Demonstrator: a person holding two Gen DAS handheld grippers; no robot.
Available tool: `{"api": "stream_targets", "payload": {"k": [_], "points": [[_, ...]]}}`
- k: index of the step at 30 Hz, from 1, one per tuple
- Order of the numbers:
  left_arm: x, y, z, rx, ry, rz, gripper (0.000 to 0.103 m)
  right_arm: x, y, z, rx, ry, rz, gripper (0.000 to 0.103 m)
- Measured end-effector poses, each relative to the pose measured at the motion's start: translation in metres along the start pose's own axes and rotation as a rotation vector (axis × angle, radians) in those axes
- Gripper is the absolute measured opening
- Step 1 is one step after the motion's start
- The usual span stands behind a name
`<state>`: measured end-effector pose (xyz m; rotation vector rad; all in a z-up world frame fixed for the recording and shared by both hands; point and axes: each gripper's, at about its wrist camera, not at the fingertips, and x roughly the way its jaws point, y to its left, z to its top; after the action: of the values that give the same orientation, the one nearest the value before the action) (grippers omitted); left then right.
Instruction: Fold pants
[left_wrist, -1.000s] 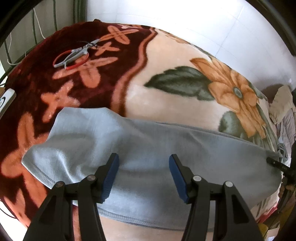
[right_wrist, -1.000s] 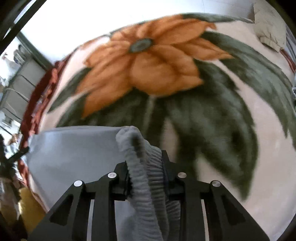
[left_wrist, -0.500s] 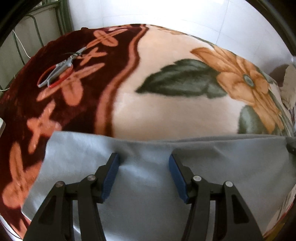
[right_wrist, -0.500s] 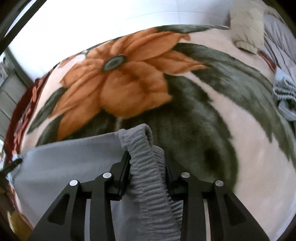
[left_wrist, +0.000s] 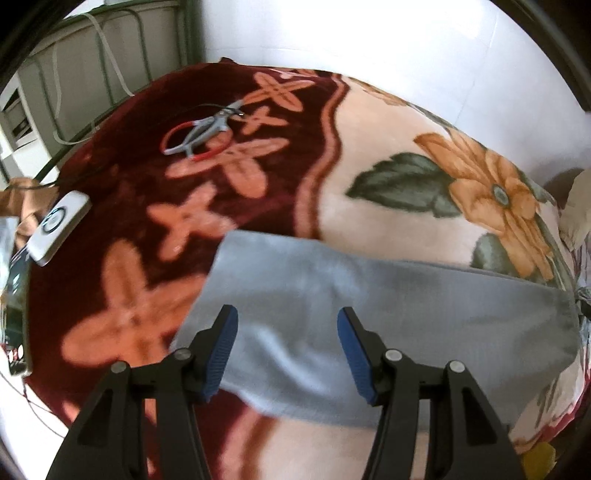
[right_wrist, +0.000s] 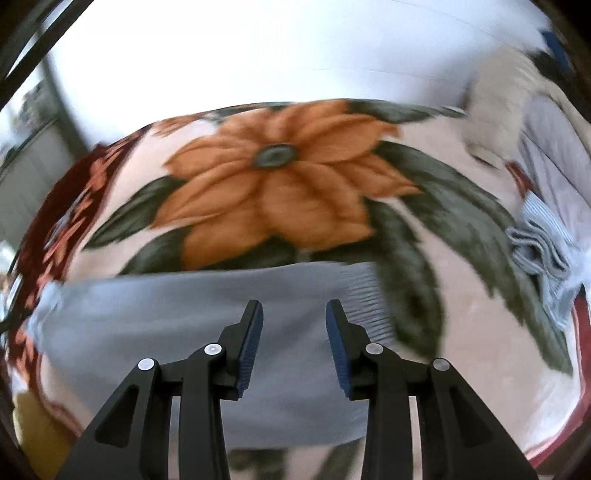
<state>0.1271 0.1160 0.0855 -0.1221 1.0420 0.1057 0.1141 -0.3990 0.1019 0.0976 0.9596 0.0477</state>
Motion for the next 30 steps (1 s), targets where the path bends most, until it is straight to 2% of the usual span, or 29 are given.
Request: {"api": "stream_targets", "payload": {"k": [5, 10, 15, 19, 21, 22, 23, 25, 30], "points": [[-0.011, 0.024, -0.014, -0.028, 0.019, 0.016, 0.062, -0.001, 0.068, -0.018, -0.106, 0.079, 0.103, 0.036], [-0.008, 0.047, -0.016, -0.109, 0.026, -0.003, 0.062, 0.015, 0.12, -0.047, -0.183, 0.174, 0.14, 0.036], [0.001, 0.058, -0.016, -0.174, 0.033, -0.077, 0.062, 0.043, 0.144, -0.081, -0.164, 0.261, 0.148, 0.036], [0.013, 0.056, -0.016, -0.192, 0.041, -0.074, 0.061, 0.055, 0.152, -0.098, -0.166, 0.27, 0.121, 0.038], [0.016, 0.055, -0.016, -0.19, 0.031, -0.079, 0.046, 0.056, 0.154, -0.099, -0.175, 0.265, 0.123, 0.043], [0.016, 0.053, -0.015, -0.18, 0.022, -0.075, 0.026, 0.056, 0.155, -0.099, -0.177, 0.265, 0.128, 0.044], [0.015, 0.052, -0.014, -0.168, 0.012, -0.065, 0.016, 0.057, 0.155, -0.098, -0.178, 0.265, 0.135, 0.045], [0.009, 0.05, -0.011, -0.151, -0.023, -0.055, 0.014, 0.058, 0.154, -0.099, -0.168, 0.262, 0.145, 0.045], [-0.007, 0.041, -0.001, -0.14, -0.071, -0.13, 0.008, 0.058, 0.151, -0.1, -0.143, 0.247, 0.171, 0.05]]}}
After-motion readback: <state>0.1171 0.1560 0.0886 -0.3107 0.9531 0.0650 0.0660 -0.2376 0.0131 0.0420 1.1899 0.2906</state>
